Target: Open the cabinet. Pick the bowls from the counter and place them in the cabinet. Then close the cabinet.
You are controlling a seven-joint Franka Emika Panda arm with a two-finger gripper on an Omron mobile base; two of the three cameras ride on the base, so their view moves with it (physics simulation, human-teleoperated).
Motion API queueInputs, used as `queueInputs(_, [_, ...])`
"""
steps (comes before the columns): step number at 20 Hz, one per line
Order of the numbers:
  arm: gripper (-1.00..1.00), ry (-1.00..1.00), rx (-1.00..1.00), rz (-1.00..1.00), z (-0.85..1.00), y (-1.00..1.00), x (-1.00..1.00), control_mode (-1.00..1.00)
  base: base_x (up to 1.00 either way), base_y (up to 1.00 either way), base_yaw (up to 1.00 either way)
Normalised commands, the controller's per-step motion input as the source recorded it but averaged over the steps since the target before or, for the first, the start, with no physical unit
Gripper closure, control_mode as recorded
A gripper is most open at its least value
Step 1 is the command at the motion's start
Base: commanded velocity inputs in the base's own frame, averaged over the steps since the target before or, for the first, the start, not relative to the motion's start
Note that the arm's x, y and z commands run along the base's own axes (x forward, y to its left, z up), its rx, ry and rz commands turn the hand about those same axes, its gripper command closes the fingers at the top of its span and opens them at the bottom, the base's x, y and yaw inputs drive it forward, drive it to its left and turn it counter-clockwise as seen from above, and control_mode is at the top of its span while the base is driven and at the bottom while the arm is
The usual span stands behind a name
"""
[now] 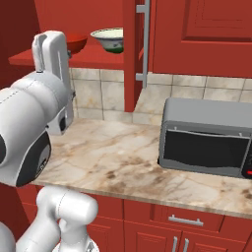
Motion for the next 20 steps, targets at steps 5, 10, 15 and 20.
queueInputs(5, [-1.0,0.0,0.06,0.0,0.0,-0.35,-0.07,-1.0,0.0,0.0,0.0])
queueInputs(10, [-1.0,-0.02,0.04,0.0,0.0,-0.28,-0.17,-1.0,0.0,0.0,0.0])
queueInputs(15, [-1.0,-0.07,0.03,0.0,0.0,-0.25,-0.3,-1.0,0.0,0.0,0.0])
queueInputs(20, [-1.0,-0.03,0.02,0.0,0.0,-0.23,-0.15,-1.0,0.0,0.0,0.0])
